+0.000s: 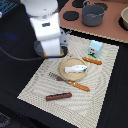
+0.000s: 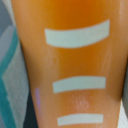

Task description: Interact with the objects in diverse but meaningful ways.

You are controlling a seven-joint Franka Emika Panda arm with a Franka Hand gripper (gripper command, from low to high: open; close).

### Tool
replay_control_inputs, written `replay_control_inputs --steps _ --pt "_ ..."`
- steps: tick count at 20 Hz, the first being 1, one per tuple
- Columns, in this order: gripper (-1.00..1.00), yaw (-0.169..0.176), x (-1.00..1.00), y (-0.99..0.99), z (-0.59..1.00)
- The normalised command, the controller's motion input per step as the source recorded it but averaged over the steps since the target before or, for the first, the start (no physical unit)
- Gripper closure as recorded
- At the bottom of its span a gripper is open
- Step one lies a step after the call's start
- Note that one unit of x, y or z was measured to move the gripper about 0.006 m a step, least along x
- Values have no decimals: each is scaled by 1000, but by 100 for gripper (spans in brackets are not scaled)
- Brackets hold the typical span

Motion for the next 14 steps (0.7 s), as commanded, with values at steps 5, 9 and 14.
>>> replay_control_inputs --steps 5,9,14 --pt "100 18 343 702 20" --pt "100 21 268 699 0" --pt "100 20 237 665 0"
